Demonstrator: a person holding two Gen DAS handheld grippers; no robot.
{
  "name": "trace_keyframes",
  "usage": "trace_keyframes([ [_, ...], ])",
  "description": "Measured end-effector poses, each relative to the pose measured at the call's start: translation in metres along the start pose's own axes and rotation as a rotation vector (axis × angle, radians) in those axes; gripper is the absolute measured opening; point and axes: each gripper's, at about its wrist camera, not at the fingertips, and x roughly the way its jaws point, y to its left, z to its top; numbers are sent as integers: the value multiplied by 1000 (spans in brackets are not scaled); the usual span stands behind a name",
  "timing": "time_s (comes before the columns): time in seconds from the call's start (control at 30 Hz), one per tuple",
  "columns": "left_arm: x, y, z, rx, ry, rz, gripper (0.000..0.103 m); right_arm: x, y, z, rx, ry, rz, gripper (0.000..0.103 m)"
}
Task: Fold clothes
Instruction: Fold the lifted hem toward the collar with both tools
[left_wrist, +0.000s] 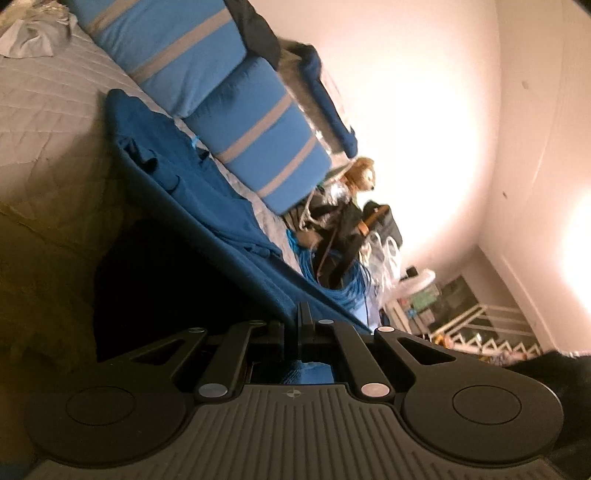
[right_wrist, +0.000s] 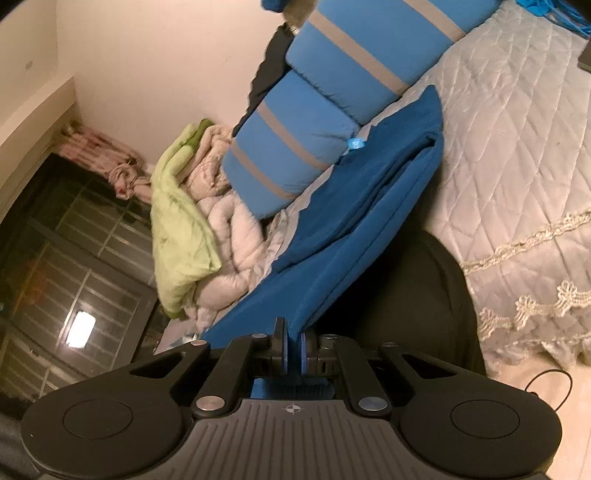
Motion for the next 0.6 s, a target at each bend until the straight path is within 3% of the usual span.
trace_keyframes([
  [0.2, 0, -3, 8, -11, -24, 11, 5, -8, 4, -3, 2, -18, 51, 8],
  [0.33, 4, -4, 29, -7, -75, 23, 5, 0, 13, 18, -24, -55, 77, 8],
  [0.6, 21, -17, 74, 43, -194, 115, 5, 18, 29, 74, -59, -156, 66, 8],
])
